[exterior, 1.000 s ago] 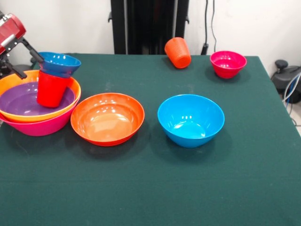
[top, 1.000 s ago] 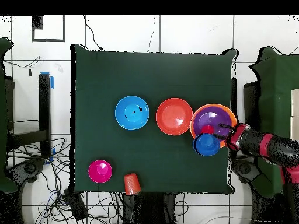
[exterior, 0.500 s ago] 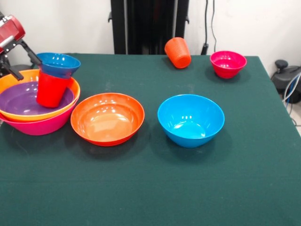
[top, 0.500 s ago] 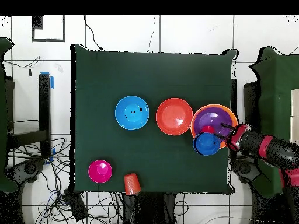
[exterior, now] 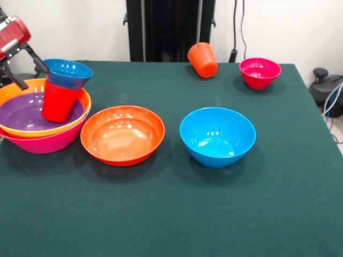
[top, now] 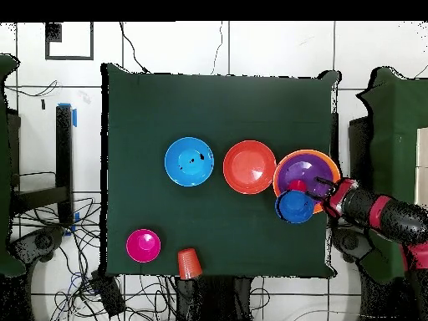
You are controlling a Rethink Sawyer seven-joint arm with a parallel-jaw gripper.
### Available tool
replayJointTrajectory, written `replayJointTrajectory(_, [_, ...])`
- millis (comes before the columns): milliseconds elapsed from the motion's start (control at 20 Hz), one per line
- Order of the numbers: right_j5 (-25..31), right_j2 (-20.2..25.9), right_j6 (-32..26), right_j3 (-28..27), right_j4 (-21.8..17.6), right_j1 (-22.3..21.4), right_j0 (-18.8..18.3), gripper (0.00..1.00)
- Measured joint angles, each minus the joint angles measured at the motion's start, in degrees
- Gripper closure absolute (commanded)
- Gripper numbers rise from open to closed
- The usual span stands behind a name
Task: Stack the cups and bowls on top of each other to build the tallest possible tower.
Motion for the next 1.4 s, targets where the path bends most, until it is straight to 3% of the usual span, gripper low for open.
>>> replayJointTrajectory(700, [0.0,-1.4,0.0,1.4,0.0,-4.7,0.0,0.00])
replayJointTrajectory(1400, [-0.9,-2.8,0.0,1.9,0.0,-4.5,0.0,0.00])
